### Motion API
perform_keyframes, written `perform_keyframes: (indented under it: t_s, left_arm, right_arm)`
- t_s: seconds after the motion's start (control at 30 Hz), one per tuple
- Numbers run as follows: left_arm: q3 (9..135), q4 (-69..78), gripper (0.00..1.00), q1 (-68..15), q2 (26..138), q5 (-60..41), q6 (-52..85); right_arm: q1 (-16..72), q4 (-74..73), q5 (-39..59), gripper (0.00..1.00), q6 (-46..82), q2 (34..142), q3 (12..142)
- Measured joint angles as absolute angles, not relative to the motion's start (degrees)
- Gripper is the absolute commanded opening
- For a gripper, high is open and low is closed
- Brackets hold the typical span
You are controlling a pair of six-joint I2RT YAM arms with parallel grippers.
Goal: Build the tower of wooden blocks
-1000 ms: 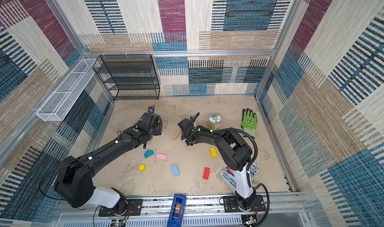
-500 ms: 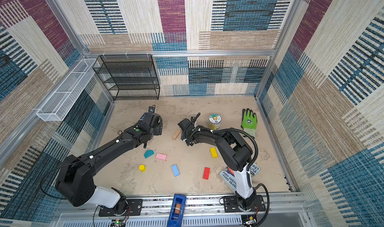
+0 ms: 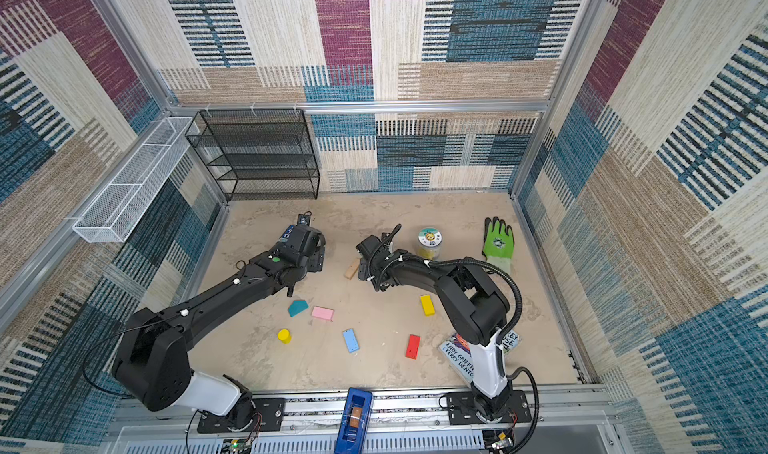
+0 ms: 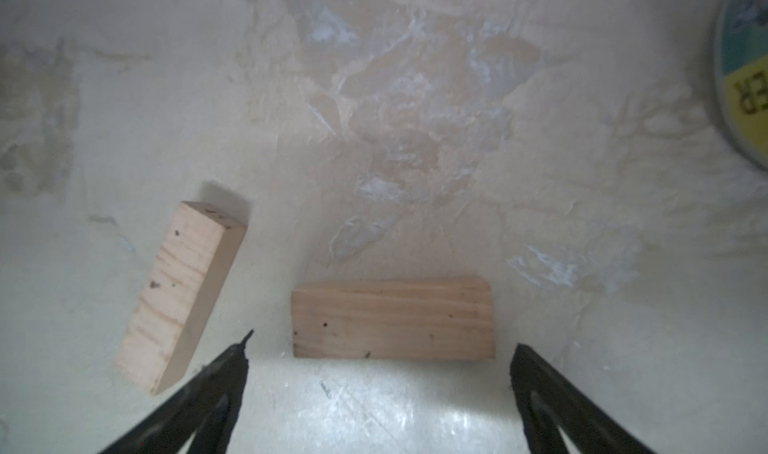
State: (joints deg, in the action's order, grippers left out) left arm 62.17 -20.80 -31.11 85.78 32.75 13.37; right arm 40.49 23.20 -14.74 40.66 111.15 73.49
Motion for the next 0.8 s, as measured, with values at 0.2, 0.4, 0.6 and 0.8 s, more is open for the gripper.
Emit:
perform_keyframes:
  t_s: [0.2, 0.4, 0.6, 0.8]
  left_arm:
    - [62.4, -20.8, 0.86, -31.1, 85.8, 32.7, 13.4]
    - [62.5, -20.8, 0.86, -31.1, 85.5, 32.5, 13.4]
    - [60.9, -20.0, 0.86, -31.0, 82.8, 29.7, 13.0]
    - [58.0, -18.5, 0.86, -30.4, 77.8, 25.7, 12.2]
  right_arm:
    - [40.5, 23.8, -14.6, 1.00, 40.3, 107.9, 73.5]
    - [40.5, 25.5, -14.6, 1.00, 36.1, 105.0, 74.3]
    - [40.5, 26.0, -14.4, 0.99, 20.5, 104.5, 79.8]
    - [40.4, 27.9, -7.3, 1.00, 5.4, 108.1, 84.3]
